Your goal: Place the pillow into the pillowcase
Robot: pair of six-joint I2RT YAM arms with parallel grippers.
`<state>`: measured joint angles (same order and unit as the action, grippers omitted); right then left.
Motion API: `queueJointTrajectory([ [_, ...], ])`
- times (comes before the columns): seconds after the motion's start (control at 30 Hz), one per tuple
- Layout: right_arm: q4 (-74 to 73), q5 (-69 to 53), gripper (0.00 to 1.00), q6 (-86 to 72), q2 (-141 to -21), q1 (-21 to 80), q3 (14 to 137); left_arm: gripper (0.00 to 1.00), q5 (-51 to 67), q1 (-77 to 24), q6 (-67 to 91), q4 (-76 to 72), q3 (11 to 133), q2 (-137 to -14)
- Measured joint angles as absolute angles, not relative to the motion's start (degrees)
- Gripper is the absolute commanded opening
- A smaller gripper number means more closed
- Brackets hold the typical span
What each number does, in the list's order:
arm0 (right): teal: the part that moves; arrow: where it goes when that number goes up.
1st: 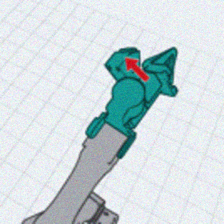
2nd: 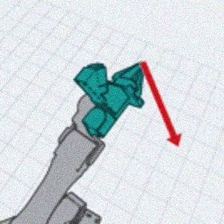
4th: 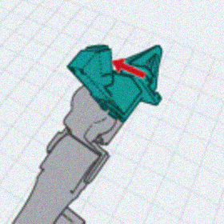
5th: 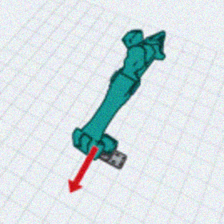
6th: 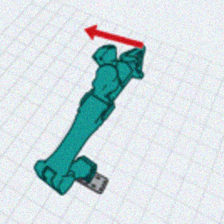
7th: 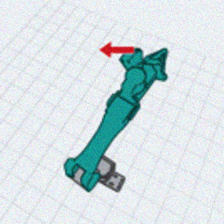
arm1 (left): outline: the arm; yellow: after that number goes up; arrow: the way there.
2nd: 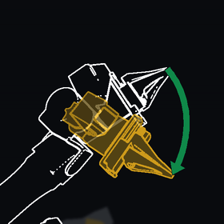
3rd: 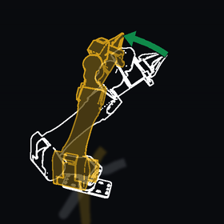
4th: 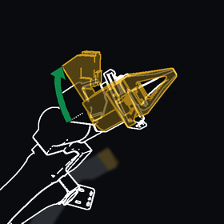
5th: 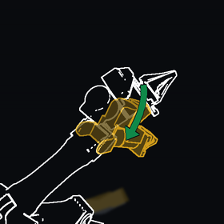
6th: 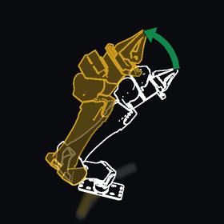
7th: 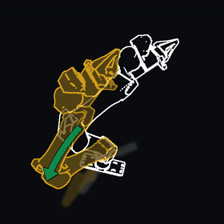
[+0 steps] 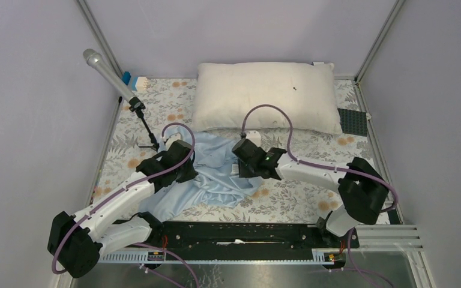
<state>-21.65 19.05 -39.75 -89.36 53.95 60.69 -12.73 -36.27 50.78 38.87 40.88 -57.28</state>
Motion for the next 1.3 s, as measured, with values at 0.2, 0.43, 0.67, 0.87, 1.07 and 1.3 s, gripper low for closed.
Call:
queueJointTrajectory([
  [0.2,-16.10,11.25,0.73,-39.16,-88.90,55.72,55.66,0.00,-12.73,-35.62,49.93,39.09,40.88,-57.98],
  [0.43,-14.50,11.20,0.62,-36.45,-77.60,51.59,55.05,0.00,-12.69,-34.44,49.36,39.07,40.88,-58.00],
  [0.67,-11.64,7.22,0.50,-31.70,-68.86,39.18,45.98,0.00,-12.51,-33.78,49.32,39.07,40.88,-58.04],
  [0.87,-6.79,-5.41,0.65,-26.87,-72.90,38.61,40.16,0.00,-12.19,-33.32,49.32,38.98,40.88,-58.89],
  [1.07,1.28,-12.82,0.67,-25.26,-74.85,38.61,37.74,0.00,-11.99,-33.19,49.30,38.94,40.88,-59.05],
  [1.3,5.43,-14.22,0.55,-22.46,-79.61,38.61,38.83,0.00,-11.68,-33.04,49.08,38.94,40.88,-59.31],
])
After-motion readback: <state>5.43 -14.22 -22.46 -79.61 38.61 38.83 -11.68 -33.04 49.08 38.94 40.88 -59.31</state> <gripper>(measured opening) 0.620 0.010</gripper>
